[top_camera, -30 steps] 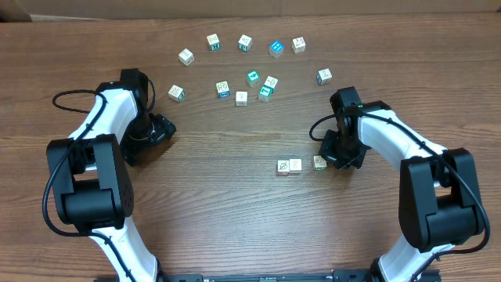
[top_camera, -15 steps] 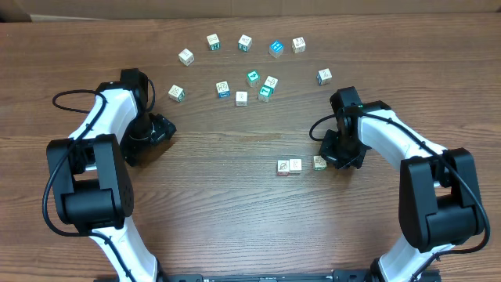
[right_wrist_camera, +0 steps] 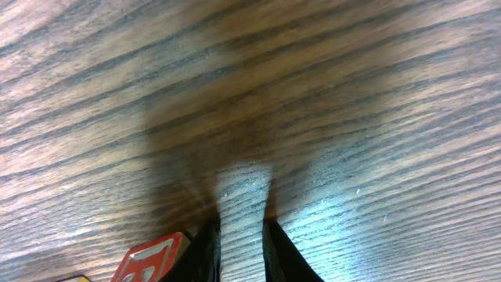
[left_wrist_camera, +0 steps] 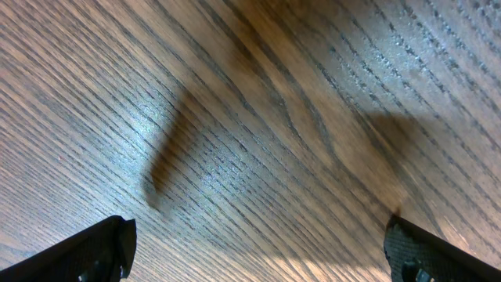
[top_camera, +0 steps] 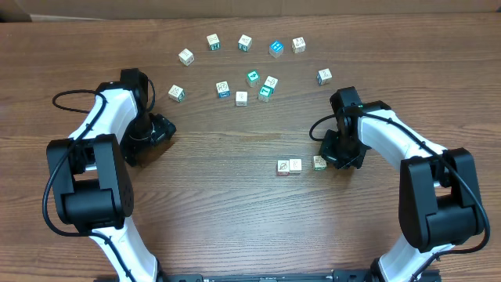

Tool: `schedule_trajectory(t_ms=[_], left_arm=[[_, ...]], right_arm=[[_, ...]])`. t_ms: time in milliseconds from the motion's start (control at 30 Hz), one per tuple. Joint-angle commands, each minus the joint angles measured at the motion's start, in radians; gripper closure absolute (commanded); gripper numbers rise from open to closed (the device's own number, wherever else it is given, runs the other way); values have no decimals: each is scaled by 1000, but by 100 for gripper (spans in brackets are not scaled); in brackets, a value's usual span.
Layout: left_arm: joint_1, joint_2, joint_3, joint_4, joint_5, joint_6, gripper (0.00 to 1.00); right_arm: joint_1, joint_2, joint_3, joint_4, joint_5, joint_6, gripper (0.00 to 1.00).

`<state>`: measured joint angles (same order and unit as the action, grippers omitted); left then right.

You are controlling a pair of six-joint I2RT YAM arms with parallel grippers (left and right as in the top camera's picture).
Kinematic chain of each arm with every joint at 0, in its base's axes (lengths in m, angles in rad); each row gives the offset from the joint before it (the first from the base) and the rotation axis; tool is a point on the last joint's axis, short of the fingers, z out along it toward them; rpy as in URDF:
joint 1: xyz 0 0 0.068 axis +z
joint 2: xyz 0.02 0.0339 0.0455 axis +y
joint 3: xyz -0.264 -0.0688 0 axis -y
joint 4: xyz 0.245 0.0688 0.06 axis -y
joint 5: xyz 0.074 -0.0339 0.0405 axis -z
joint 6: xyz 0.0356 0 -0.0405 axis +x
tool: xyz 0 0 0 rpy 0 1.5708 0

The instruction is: Form a horizontal line

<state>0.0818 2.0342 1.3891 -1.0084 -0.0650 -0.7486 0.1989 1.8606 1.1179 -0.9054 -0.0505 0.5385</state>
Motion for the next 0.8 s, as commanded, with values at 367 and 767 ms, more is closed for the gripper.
schedule_trajectory(t_ms=[367,767], left_arm=[[-3,-6,-6,0,-20,12,0],[-3,-6,-6,0,-20,12,0]], right_arm=[[3,-7,-18,0,-4,-19,83],[3,-7,-18,8,-43,-18,85]])
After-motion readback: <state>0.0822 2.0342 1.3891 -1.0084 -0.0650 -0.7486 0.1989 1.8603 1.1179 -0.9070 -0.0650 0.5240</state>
